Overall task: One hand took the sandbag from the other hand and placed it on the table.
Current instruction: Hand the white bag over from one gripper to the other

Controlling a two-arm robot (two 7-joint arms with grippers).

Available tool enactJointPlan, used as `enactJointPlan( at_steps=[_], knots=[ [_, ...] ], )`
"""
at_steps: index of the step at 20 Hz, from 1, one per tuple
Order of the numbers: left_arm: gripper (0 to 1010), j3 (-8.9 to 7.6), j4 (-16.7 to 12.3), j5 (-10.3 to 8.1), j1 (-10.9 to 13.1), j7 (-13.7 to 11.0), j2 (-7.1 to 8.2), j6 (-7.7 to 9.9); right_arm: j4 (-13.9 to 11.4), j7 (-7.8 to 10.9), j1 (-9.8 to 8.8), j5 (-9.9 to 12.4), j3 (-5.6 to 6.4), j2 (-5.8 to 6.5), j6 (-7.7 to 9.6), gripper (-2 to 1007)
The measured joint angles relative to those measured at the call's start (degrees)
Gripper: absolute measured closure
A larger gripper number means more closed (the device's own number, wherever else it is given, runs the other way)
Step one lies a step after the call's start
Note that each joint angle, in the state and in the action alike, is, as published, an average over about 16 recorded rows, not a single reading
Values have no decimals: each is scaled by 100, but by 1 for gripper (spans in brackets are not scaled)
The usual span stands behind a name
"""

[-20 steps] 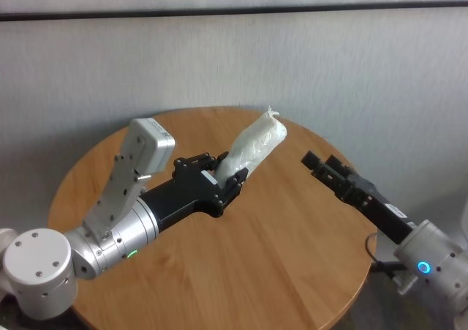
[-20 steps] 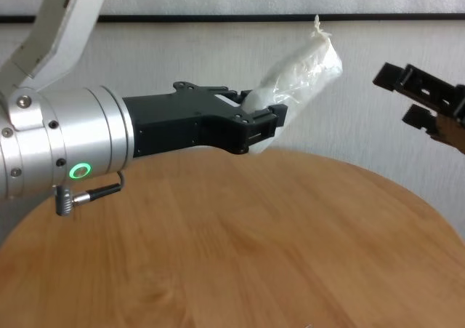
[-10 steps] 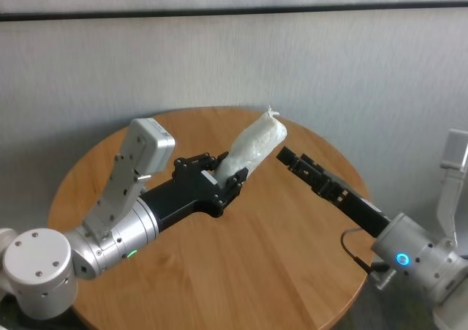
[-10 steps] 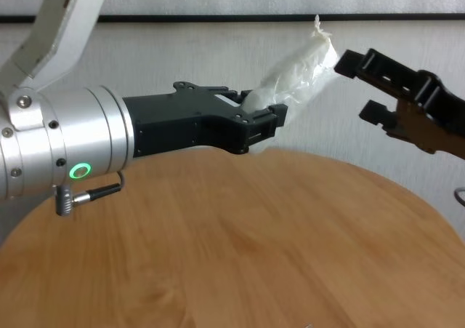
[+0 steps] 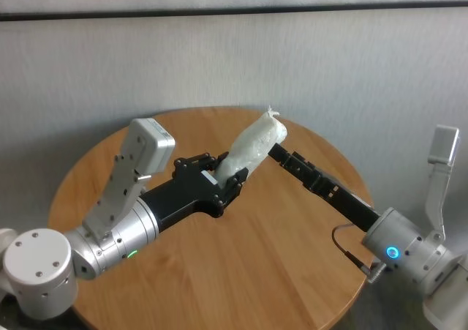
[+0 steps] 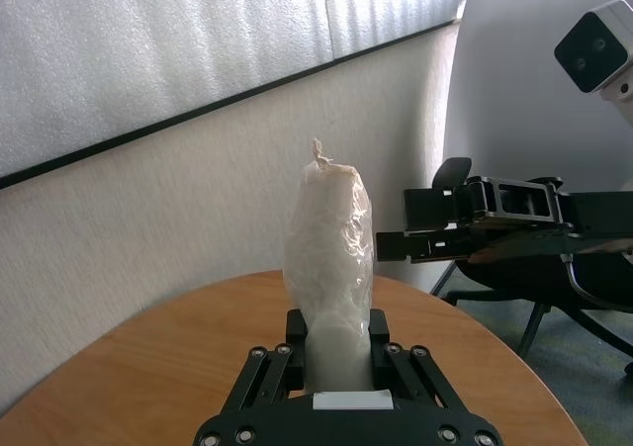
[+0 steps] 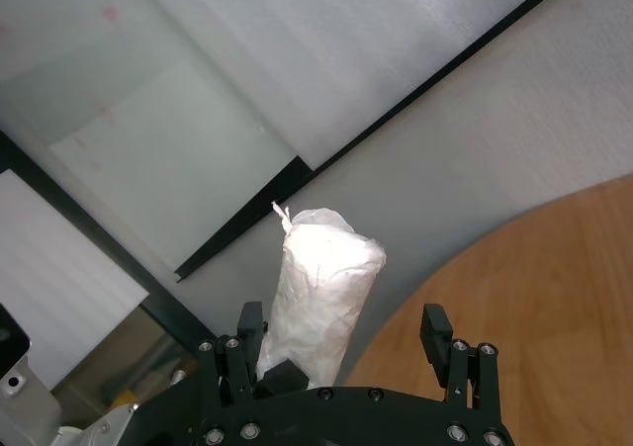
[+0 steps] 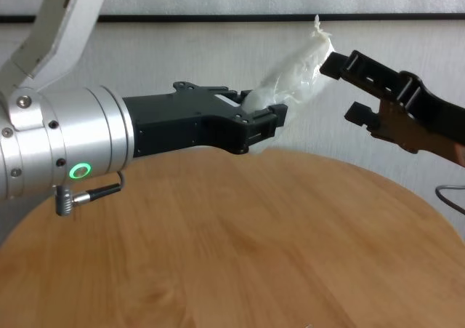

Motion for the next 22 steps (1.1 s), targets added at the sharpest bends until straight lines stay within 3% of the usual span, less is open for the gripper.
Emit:
enactJointPlan(
  at_steps=[22],
  knots=[
    [629,0,0,0,0,0,0,0,492,105,593,140,-505,-190,-157,2]
  ],
)
